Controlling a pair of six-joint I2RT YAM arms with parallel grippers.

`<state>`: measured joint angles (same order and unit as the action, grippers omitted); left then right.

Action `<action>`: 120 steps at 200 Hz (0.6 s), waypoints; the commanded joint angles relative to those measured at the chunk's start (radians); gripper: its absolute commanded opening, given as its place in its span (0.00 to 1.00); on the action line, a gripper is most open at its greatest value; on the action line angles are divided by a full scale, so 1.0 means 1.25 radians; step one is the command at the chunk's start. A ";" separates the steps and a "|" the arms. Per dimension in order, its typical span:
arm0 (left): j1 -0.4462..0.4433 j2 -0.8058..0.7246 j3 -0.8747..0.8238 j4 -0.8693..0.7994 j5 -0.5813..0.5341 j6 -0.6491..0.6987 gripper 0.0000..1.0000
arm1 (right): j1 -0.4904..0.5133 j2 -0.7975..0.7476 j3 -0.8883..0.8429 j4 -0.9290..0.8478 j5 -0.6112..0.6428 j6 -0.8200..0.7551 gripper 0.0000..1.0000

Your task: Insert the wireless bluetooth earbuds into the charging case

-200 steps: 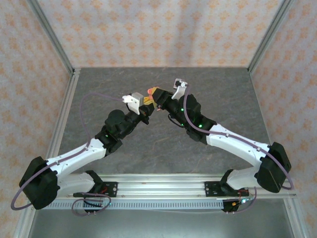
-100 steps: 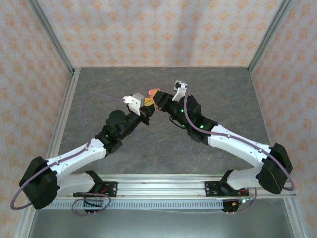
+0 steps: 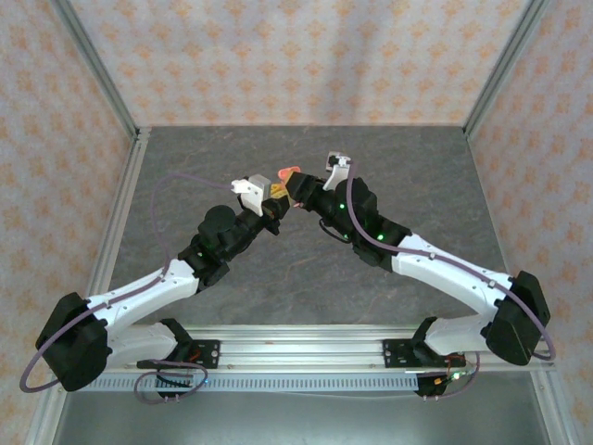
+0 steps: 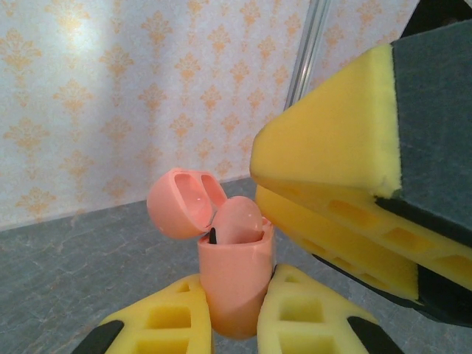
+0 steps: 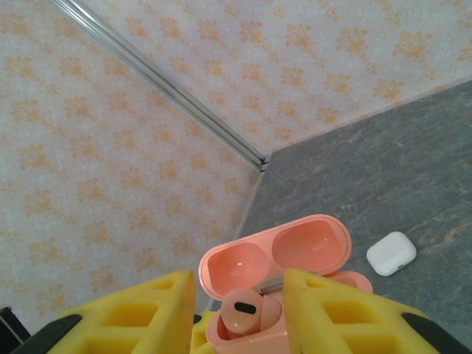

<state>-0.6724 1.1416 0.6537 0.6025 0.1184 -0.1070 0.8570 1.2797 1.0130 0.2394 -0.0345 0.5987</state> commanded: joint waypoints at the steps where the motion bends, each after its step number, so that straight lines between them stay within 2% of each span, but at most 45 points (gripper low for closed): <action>1: -0.001 -0.037 0.017 0.075 -0.010 -0.009 0.00 | 0.008 -0.021 0.017 -0.103 0.009 0.001 0.37; 84: 0.001 -0.115 -0.042 -0.016 -0.001 0.005 0.00 | 0.007 -0.051 0.209 -0.374 0.070 -0.178 0.44; 120: 0.004 -0.181 -0.092 -0.114 0.045 0.006 0.00 | -0.041 -0.008 0.276 -0.507 0.042 -0.184 0.46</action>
<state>-0.6724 0.9707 0.5758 0.5514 0.1272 -0.1059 0.8452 1.2373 1.3060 -0.2276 0.0193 0.4088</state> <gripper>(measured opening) 0.143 0.458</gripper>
